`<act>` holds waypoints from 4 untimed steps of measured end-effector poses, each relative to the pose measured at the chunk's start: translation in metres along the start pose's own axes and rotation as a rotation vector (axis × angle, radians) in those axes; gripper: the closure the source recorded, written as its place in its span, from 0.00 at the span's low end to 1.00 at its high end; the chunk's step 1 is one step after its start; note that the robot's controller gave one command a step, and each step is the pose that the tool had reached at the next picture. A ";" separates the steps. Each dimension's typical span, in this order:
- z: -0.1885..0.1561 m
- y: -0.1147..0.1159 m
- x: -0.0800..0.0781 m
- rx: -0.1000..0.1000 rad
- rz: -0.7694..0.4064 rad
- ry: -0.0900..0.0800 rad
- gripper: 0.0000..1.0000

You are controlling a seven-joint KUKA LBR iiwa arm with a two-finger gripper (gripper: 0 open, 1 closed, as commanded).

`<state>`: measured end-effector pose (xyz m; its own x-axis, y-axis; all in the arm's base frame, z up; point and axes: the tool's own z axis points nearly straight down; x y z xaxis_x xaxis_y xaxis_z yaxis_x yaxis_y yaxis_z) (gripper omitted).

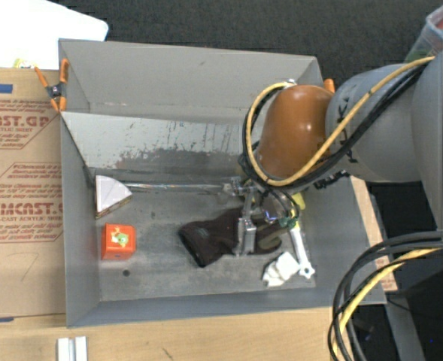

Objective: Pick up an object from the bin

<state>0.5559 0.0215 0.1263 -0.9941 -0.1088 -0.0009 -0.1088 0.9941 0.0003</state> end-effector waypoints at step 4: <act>-0.066 -0.026 0.033 -0.001 -0.159 -0.009 1.00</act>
Offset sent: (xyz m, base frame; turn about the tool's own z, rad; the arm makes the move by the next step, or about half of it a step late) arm 0.0000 0.0000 0.0000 0.0000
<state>0.5256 -0.0083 0.1924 -0.9643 -0.2645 -0.0095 -0.2645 0.9644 0.0001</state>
